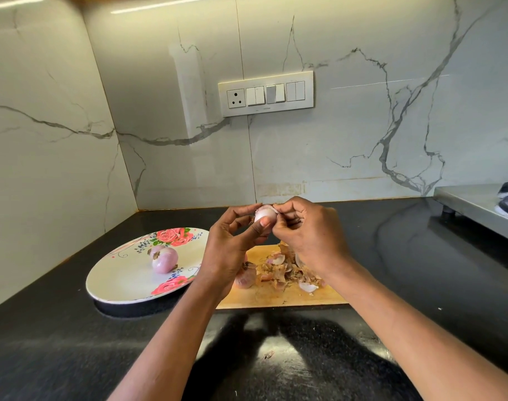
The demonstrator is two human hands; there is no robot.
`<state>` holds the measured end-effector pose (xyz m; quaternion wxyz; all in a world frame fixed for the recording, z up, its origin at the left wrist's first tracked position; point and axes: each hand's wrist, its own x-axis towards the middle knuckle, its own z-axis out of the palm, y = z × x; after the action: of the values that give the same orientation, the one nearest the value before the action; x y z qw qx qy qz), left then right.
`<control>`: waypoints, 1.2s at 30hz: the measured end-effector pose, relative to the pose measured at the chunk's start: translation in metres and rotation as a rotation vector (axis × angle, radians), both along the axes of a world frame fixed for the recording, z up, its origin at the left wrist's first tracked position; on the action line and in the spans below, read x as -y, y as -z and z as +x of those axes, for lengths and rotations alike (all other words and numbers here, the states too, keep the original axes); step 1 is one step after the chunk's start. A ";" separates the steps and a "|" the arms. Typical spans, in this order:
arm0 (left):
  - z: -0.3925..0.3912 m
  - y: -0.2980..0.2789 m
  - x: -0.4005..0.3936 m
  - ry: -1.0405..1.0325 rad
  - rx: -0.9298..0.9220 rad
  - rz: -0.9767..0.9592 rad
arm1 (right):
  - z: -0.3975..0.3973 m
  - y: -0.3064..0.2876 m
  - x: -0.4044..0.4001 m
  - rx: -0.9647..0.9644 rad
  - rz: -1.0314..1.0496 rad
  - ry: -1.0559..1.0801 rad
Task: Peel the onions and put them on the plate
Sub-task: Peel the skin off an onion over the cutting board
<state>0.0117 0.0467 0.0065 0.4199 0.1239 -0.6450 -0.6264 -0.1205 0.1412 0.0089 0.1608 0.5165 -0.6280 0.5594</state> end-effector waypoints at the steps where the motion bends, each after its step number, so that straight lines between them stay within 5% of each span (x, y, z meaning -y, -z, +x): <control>1: 0.000 0.000 0.000 0.004 0.002 0.002 | 0.000 0.000 0.000 0.003 0.001 0.004; 7: 0.002 -0.001 0.000 0.026 0.019 0.008 | 0.001 -0.001 -0.001 0.036 0.004 0.008; 24: 0.002 -0.008 -0.004 0.153 -0.085 0.263 | 0.006 -0.003 0.003 0.525 -0.125 -0.200; 36: 0.004 -0.008 0.000 0.056 -0.089 0.176 | 0.004 -0.005 0.003 0.364 0.044 -0.336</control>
<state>0.0158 0.0463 0.0143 0.4179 0.1140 -0.5715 -0.6969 -0.1162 0.1378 0.0143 -0.0616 0.5077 -0.5641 0.6483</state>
